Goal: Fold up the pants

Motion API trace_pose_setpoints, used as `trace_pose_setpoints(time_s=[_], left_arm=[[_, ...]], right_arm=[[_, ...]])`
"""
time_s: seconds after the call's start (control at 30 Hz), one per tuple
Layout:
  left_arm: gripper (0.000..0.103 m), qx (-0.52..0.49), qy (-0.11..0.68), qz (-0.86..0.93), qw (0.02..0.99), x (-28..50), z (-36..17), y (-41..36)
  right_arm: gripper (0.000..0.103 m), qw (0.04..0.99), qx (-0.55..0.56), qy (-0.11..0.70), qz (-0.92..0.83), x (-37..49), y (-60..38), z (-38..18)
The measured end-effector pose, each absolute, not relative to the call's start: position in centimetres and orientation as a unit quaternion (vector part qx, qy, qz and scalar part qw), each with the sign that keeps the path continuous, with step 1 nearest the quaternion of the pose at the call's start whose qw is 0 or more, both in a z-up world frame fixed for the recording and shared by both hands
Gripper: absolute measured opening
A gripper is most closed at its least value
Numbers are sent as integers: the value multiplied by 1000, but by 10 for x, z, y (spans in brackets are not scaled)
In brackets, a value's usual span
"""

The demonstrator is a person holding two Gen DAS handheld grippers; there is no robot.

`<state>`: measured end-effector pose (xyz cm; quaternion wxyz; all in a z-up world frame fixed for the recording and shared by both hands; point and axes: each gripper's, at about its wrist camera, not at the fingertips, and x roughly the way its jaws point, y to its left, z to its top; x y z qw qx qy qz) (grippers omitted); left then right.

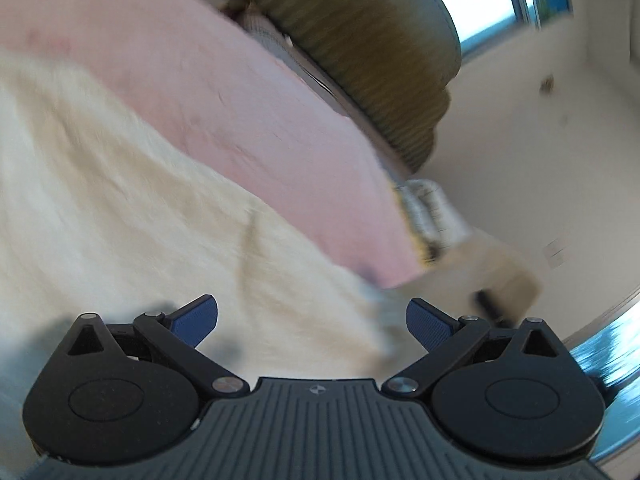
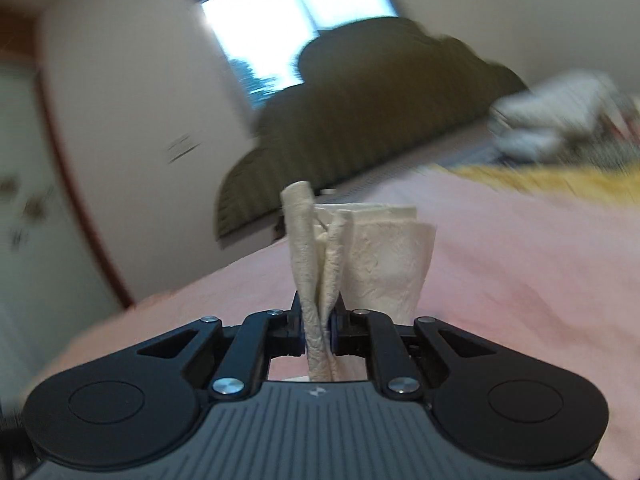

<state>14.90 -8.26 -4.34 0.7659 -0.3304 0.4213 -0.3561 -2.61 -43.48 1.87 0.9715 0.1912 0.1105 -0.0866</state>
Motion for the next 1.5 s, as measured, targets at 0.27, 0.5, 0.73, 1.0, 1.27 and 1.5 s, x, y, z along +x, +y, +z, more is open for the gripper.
trace_pose_setpoints(time_s=[0.27,0.5,0.73,1.0,1.27,1.5], left_arm=[[103,-484,487,-403,605,179,-74,-107],[75,-500,478,-375,617,199,-86,-106],[9,-366,423,-359,747,194,-42,-89],[7,-179,360,-257,879,170,-9,-74],[9,-121,345,-209,907,154,-28,-59],[12,-110,348,-200,909,149,-41,-57]], right_arm=[[11,989,-13,145,28,-8,-300,9],[11,978,-116,157,71,-22,-252,-5],[11,967,-167,170,84,-8,-230,-14],[11,964,-148,168,143,28,-202,-12],[21,938,-160,235,197,46,-177,-40],[26,942,-92,233,226,10,-225,-3]])
